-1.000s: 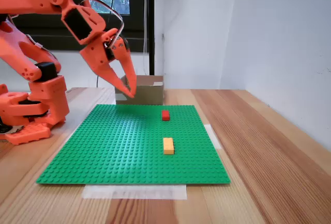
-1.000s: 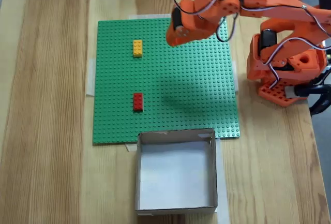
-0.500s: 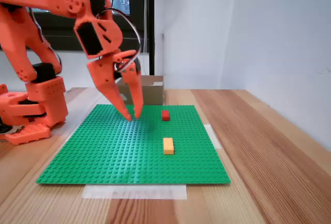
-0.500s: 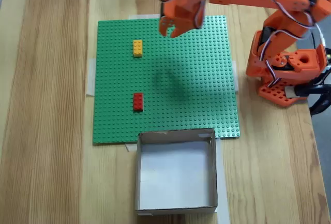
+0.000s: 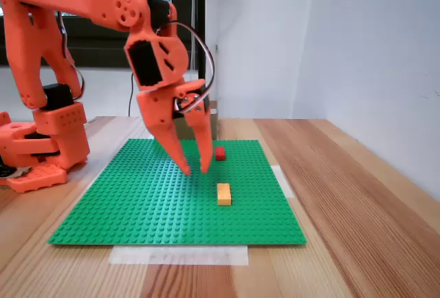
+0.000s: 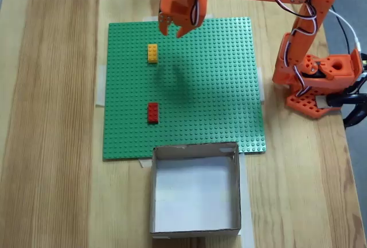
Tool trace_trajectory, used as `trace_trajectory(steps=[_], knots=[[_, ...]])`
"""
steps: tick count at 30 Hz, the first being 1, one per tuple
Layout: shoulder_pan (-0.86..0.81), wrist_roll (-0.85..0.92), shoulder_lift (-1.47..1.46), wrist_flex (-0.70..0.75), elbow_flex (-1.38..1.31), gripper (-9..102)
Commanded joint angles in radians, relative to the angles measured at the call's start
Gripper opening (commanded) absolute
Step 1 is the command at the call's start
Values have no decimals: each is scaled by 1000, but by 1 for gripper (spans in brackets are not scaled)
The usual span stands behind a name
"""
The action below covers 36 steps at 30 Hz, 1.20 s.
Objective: Pick the yellow lego block and put it in the box.
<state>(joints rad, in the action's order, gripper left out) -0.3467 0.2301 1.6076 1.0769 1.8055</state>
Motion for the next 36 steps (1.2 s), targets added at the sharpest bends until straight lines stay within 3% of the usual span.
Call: trace_trajectory(steps=[1, 36], knots=[[5, -14, -20, -11, -63, 10], [46, -110, -229, -14, -225, 20]])
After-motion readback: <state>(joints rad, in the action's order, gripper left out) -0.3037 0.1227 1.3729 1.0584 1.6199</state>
